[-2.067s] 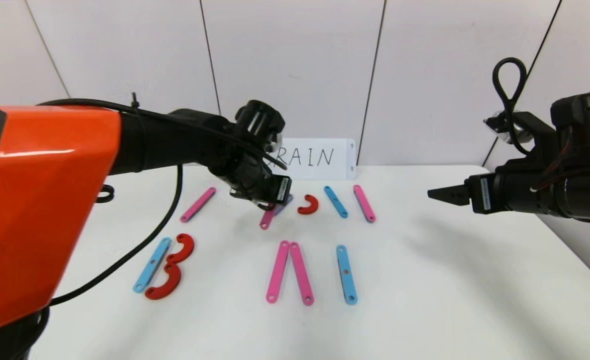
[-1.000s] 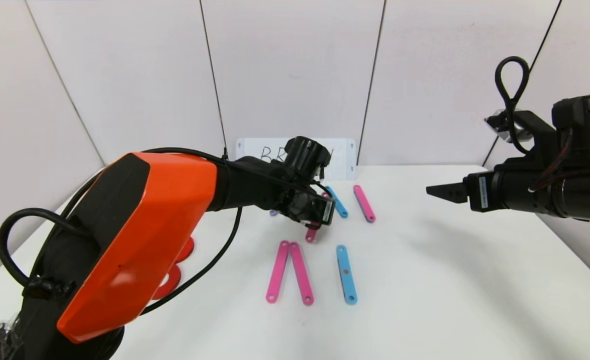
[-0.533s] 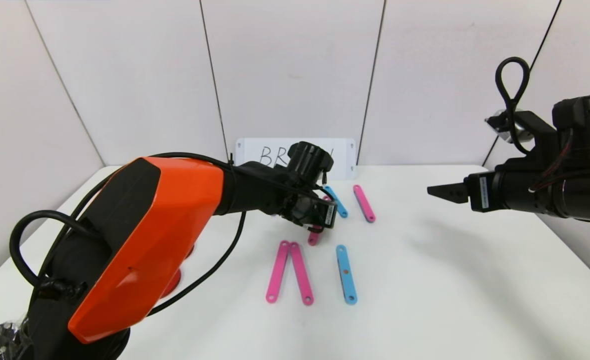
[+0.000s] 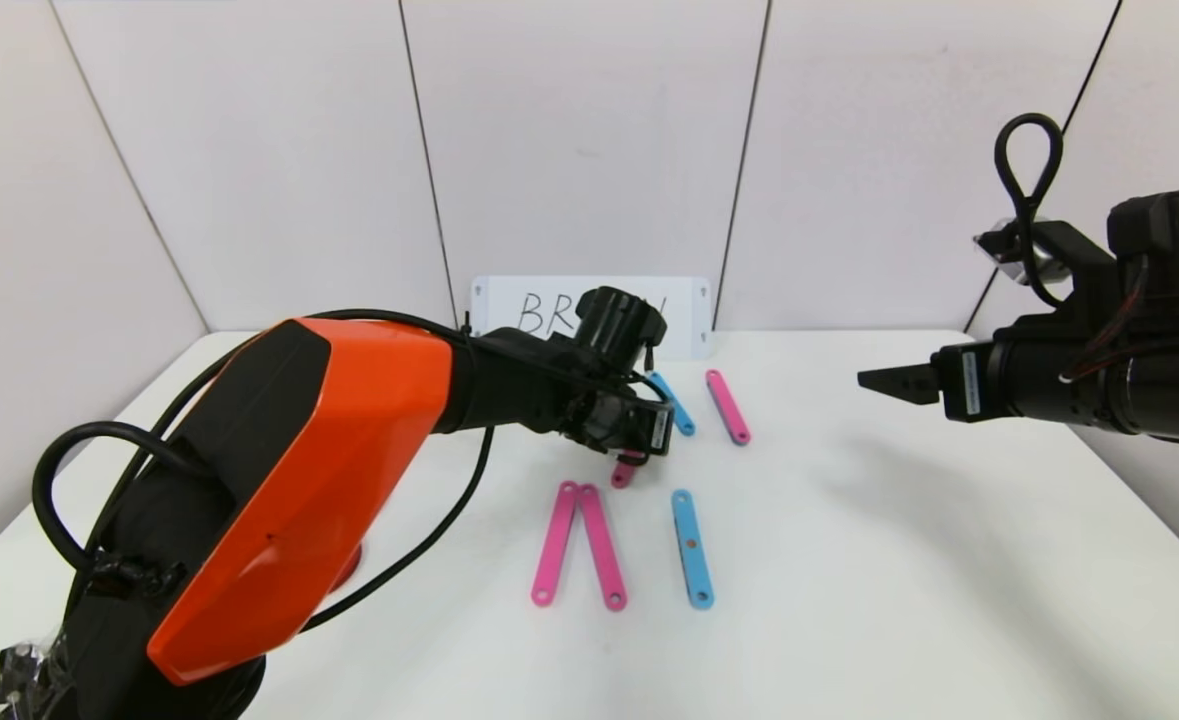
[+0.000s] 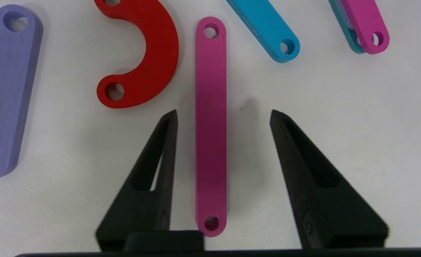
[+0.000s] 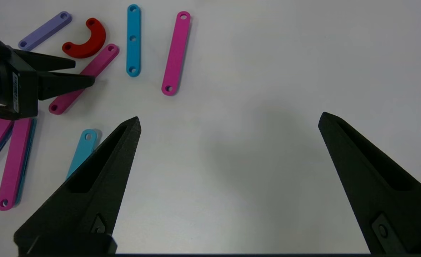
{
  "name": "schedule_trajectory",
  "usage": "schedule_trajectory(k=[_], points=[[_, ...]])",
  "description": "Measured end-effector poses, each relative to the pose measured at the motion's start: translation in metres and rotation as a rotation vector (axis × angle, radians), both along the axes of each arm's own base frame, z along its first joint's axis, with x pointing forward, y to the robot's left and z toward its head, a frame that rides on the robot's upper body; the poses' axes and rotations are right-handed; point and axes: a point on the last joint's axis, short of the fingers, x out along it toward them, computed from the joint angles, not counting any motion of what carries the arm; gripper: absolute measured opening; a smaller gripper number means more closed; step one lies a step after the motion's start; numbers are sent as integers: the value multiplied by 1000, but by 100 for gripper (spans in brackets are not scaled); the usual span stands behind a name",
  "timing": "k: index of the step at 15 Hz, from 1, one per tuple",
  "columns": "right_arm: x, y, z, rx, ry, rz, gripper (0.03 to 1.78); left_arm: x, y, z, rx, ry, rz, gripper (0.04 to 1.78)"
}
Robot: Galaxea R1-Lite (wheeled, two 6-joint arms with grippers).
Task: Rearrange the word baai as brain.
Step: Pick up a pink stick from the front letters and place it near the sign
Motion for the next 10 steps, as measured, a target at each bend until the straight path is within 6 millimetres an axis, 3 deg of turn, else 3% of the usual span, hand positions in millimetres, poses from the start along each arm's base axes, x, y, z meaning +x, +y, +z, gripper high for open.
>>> schedule_trajectory(k=[3,5,10], points=[[0,0,0,0,1,-1,174,0,0,0,-2,-3,1,146],[0,0,0,1,1,0,174,0,1,3,-8,-8,2,165],[0,-1,0,2,-1,1,174,4,21,30,-24,-50,33,174]])
